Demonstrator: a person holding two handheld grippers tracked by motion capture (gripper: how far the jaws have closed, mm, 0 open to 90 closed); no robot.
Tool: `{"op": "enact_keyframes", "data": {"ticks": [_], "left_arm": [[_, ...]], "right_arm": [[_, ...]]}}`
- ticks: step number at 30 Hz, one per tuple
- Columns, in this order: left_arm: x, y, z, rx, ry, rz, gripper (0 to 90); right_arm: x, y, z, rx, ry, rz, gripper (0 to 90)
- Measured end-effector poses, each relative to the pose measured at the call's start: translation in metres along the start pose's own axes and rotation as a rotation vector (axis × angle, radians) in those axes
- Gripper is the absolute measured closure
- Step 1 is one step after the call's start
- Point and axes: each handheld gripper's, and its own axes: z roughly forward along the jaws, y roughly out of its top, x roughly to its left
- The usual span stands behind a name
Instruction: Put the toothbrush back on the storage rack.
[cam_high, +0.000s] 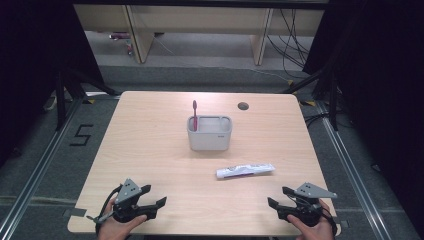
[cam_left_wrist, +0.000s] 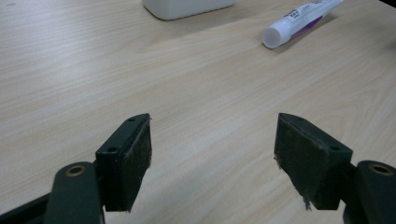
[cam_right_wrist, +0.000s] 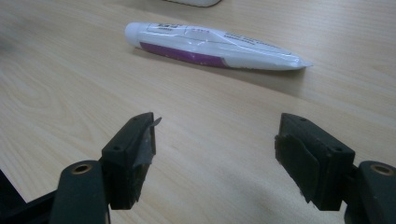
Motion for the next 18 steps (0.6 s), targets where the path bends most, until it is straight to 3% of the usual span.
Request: {"op": "enact_keyframes", "data": {"ticks": [3,4,5,6,8,9,10,13,18], "left_arm": [[-0.001,-0.005,-0.004,-0.001,0.002,0.001,27.1],[-0.002,-0.006,-0.005,0.0,0.01,0.001,27.1],[-0.003,-0.007,-0.005,-0.002,0.004,0.001,27.1],[-0.003,-0.008,-0.006,0.002,0.006,0.009,27.1],[-0.004,-0.01,-0.008,0.006,0.01,0.019,27.1],[-0.005,-0.012,-0.009,0.012,0.013,0.019,27.1],[-0.005,-0.013,-0.009,0.01,0.01,0.016,27.0],[-0.007,-0.016,-0.011,0.018,-0.001,0.016,26.9],[-0.009,-0.02,-0.012,0.023,0.0,0.021,26.7]], "right_arm": [[0.001,0.002,0.002,0.003,0.011,0.003,29.2],[0.004,0.002,0.003,0.002,0.023,0.039,29.2],[0.002,0.003,0.003,0.001,0.008,-0.004,29.3],[0.003,0.003,0.004,0.003,0.015,0.019,29.3],[0.002,0.005,0.004,0.009,0.008,-0.003,29.5],[0.005,0.005,0.004,0.019,0.018,0.027,29.5],[0.002,0.005,0.005,0.007,0.013,-0.011,29.6],[0.005,0.006,0.007,0.018,0.021,0.012,29.9],[0.004,0.01,0.01,0.014,0.027,-0.016,32.4]]}}
